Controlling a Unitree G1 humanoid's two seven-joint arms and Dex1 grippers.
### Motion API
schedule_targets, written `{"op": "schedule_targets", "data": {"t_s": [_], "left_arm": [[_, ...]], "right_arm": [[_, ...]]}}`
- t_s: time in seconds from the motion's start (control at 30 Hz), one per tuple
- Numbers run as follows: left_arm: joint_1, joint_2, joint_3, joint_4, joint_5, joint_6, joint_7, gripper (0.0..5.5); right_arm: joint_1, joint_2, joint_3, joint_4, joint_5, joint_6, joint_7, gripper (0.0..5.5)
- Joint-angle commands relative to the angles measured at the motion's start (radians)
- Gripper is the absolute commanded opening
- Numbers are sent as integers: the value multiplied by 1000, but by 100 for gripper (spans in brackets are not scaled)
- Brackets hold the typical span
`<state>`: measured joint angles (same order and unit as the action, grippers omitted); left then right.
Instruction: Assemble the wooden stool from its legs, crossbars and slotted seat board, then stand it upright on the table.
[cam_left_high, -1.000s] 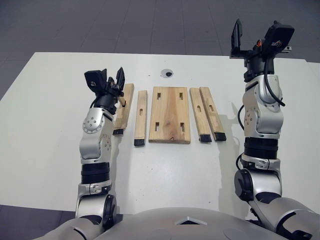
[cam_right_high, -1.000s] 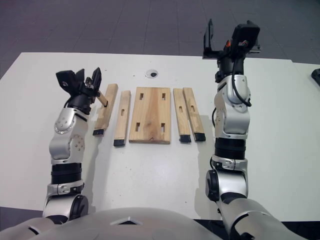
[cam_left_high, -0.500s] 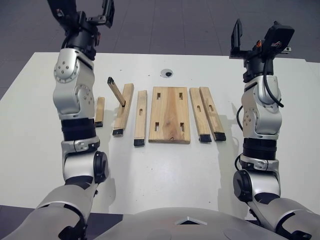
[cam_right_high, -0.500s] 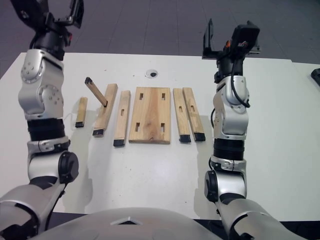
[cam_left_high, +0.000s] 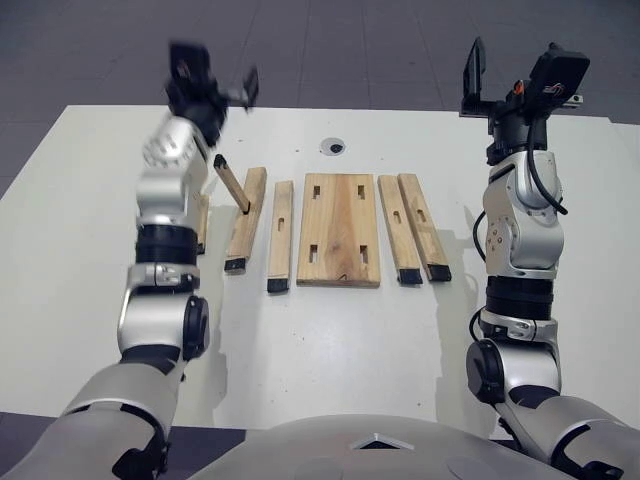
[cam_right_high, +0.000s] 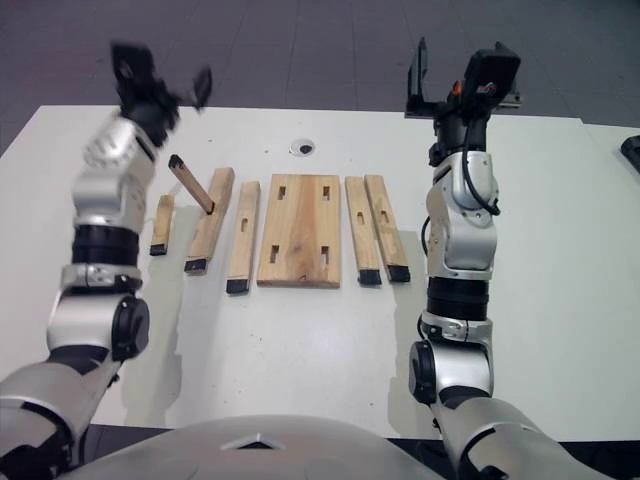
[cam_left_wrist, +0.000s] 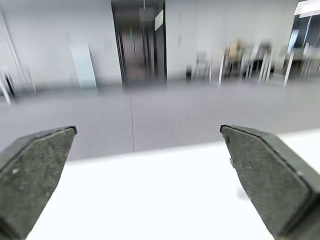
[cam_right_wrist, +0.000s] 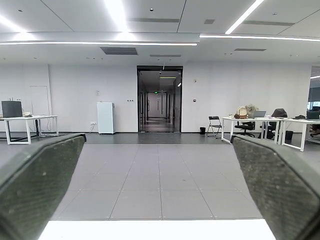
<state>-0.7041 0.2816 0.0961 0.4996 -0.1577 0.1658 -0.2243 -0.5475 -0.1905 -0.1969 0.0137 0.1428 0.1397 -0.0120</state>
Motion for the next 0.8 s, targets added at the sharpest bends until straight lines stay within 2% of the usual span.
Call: {"op": "schedule_targets", "data": {"t_s": [0.03,0.2,0.37,0.53,0.7,0.8], "left_arm": [[52,-31,-3,95,6,-51,-28,537],[30,-35,14,111,4,-98,-24,537],[17,-6,64,21,-22,-95,-13,537],[-152,46,140,-72,-74,-101,3,537],[-343,83,162,-47,-76,-161,21,537],[-377,80,138,16,-42,-193,23,537]], "right_arm": [[-22,-6,-5,28,7,-4,14,540],[-27,-19,-7,34,7,2,30,540],[-25,-19,-5,34,6,3,34,540],[-30,-19,-4,41,3,-2,35,540],[-37,-23,-12,45,4,-9,33,540],[-35,-21,-13,42,3,-10,29,540]]}}
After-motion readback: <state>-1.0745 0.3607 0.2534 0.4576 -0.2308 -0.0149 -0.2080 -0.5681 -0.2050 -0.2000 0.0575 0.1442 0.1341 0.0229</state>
